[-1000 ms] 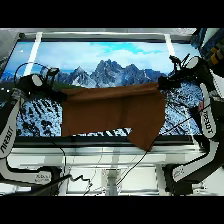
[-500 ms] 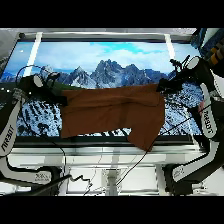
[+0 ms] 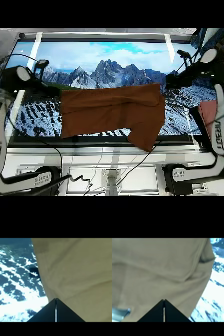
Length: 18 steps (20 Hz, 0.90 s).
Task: Fold the clothes and pants, and hang the long-sleeved shirts on hangers.
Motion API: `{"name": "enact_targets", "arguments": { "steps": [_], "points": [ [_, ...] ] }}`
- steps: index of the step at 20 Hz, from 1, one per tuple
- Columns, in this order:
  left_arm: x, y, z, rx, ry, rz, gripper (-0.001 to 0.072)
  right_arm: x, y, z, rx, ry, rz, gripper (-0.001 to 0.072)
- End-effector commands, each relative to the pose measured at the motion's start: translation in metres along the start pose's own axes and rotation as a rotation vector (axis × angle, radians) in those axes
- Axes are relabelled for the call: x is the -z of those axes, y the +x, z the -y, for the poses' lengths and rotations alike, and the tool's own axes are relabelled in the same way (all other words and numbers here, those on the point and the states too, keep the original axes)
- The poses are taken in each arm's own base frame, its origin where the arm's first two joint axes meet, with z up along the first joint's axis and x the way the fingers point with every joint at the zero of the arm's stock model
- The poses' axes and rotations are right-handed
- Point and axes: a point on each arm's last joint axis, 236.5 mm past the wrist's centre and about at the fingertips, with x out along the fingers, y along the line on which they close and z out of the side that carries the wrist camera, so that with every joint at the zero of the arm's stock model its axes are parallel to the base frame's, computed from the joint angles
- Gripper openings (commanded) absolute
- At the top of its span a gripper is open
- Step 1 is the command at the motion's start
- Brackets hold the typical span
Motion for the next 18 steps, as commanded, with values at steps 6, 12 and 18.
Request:
{"name": "enact_targets", "arguments": {
  "steps": [6, 12, 18],
  "points": [
    [0.112, -0.032, -0.006, -0.014, -0.122, -0.085, 0.0013, 0.150, -0.023, -0.004, -0.014, -0.026, -0.042, 0.0011],
    [0.134, -0.028, -0.013, -0.040, -0.153, -0.040, 0.0013, 0.222, 0.057, 0.023, -0.042, 0.330, 0.065, 0.0149],
    [0.135, -0.024, -0.013, -0.036, -0.154, -0.054, 0.0013, 0.245, 0.100, 0.023, -0.099, 0.429, -0.049, 0.0349]
  ]
}}
